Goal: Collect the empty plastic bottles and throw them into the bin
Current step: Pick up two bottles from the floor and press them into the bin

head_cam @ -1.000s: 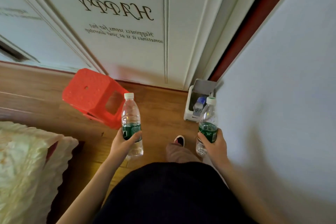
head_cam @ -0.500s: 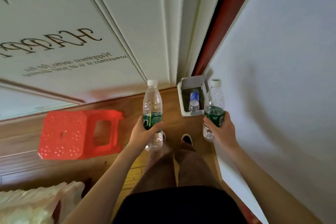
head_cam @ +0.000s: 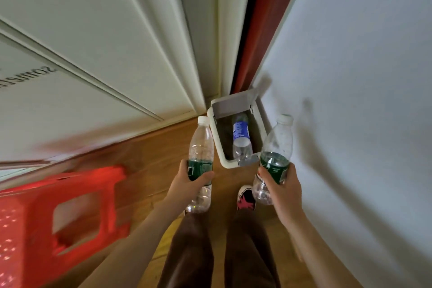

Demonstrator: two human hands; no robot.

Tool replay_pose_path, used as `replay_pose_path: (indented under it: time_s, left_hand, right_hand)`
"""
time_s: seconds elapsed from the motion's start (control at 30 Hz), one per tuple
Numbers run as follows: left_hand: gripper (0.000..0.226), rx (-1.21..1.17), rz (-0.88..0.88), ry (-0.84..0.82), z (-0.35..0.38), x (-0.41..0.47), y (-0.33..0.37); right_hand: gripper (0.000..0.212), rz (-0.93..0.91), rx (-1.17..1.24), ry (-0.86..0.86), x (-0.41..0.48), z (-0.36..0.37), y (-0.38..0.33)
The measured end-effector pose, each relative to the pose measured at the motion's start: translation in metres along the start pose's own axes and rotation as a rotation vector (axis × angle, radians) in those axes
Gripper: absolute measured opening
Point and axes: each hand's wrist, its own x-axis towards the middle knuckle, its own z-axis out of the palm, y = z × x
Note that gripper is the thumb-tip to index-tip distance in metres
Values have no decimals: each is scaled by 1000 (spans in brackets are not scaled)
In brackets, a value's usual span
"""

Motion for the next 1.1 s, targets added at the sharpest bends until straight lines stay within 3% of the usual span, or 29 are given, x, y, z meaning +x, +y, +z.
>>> replay_pose_path:
  time_s: [0.17,0.37,0.67,0.8,0.97,1.1]
  left_hand:
    - [61,-17,-31,3,59,90,-27]
    - [65,-4,-86,43,100,139,-52]
    - [65,8,-19,3,121,149,-22]
    - [59,-27,16,119,120,149,-17]
    - [52,-11,25,227,104,140,-36]
    - [53,-3,-2,220,93,136,-56]
  right_hand:
    - [44,-52,1,-47,72,19,46]
    - [42,-56,2,-121,115,28,75]
    - [34,-21,-26,-135,139,13,76]
    - [33,-18,10,-152,143,19,68]
    - [40,41,4,-360,144,46,65]
    - [35,79,14,-382,149,66,70]
